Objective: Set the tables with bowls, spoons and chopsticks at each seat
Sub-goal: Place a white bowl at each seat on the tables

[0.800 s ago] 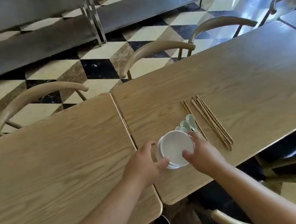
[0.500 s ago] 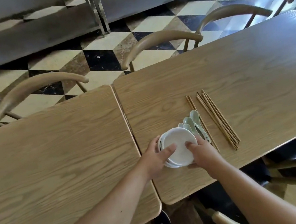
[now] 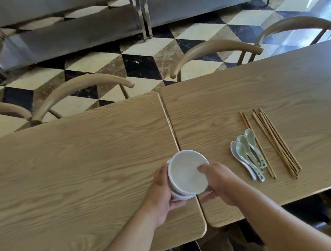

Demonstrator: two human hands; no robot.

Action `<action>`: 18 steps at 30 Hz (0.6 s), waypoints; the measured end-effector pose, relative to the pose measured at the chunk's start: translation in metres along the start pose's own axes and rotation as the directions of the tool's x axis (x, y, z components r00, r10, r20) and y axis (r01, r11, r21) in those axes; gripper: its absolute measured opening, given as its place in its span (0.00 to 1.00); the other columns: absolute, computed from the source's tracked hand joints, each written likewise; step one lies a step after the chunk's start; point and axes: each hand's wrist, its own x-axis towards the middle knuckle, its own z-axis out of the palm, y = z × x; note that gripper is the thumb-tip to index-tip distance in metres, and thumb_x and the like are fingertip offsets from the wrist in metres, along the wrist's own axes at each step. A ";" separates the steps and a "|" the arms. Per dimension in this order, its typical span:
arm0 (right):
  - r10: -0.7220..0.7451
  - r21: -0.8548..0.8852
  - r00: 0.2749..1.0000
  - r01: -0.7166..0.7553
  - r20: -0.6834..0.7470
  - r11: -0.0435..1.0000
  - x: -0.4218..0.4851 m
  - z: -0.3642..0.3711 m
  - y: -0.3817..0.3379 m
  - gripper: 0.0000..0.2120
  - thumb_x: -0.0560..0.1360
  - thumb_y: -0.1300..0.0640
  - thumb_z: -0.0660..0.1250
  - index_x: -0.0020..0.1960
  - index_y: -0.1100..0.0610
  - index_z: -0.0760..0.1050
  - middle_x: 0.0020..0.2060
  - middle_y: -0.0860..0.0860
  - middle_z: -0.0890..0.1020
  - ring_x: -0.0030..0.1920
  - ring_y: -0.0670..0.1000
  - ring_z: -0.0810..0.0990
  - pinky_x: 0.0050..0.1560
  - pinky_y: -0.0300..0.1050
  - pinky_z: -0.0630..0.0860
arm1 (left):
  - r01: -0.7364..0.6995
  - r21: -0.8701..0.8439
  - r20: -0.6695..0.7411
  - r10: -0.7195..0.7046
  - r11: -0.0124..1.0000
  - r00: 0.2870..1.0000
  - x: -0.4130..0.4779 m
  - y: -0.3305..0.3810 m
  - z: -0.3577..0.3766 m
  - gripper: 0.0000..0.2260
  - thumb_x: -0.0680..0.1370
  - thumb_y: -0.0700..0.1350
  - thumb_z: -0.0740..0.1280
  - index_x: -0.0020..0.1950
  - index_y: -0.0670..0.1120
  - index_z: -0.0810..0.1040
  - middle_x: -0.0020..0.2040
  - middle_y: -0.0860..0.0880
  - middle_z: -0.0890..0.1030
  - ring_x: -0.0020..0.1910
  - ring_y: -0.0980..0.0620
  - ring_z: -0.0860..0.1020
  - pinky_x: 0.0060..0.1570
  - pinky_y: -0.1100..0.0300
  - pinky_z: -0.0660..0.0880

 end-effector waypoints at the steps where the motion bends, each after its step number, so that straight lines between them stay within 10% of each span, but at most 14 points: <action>1: 0.005 -0.016 1.000 -0.005 0.030 1.000 -0.003 0.014 -0.004 0.14 0.86 0.53 0.61 0.69 0.54 0.74 0.56 0.60 0.82 0.48 0.64 0.86 0.49 0.68 0.86 | -0.011 0.014 -0.026 0.011 1.000 1.000 -0.004 0.001 -0.015 0.23 0.83 0.68 0.57 0.70 0.57 0.76 0.59 0.45 0.88 0.49 0.42 0.90 0.52 0.45 0.85; 18: -0.117 -0.352 0.983 0.159 0.139 0.922 -0.094 0.311 -0.050 0.15 0.84 0.51 0.57 0.68 0.53 0.72 0.60 0.55 0.79 0.56 0.60 0.83 0.56 0.62 0.85 | -0.187 -0.223 -0.162 0.153 0.957 0.975 -0.095 -0.015 -0.308 0.17 0.87 0.58 0.57 0.63 0.54 0.82 0.56 0.45 0.89 0.56 0.41 0.88 0.61 0.37 0.83</action>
